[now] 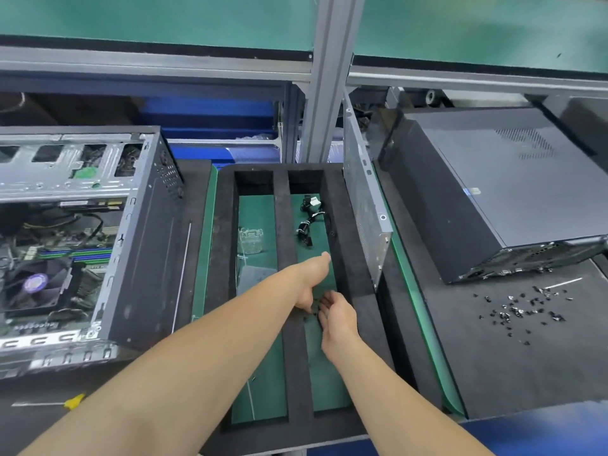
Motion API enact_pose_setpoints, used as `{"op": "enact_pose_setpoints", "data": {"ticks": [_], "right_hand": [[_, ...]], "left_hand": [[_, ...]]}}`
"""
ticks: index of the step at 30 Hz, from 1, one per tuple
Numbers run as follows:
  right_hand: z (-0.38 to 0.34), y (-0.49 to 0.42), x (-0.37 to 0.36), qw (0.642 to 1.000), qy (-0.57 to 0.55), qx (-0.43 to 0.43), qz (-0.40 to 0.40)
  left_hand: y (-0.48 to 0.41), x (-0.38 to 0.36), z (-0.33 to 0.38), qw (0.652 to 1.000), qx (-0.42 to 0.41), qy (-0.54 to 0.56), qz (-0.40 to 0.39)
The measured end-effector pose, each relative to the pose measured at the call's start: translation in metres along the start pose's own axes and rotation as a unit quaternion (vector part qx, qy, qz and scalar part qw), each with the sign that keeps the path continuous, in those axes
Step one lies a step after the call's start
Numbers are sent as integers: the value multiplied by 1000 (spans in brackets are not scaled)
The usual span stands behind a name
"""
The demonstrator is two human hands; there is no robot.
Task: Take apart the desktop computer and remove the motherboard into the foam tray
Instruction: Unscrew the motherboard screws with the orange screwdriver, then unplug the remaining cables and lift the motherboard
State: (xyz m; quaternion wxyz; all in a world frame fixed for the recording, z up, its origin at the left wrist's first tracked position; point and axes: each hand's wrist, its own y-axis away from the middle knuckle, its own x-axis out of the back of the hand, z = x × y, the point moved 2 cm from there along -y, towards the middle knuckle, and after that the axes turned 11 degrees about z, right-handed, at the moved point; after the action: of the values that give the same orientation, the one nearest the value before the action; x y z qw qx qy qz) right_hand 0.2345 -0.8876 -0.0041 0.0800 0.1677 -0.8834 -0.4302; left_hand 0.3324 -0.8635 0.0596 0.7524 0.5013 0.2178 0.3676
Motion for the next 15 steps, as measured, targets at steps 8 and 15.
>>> {"op": "enact_pose_setpoints", "data": {"ticks": [8,15], "right_hand": [[-59,75,-48,959,75,273,28],[-95,186,-154,913,50,384,-131]], "left_hand": [[89,64,39,910,-340,-145,188],[195,206,47,849,-464,-43,251]]}}
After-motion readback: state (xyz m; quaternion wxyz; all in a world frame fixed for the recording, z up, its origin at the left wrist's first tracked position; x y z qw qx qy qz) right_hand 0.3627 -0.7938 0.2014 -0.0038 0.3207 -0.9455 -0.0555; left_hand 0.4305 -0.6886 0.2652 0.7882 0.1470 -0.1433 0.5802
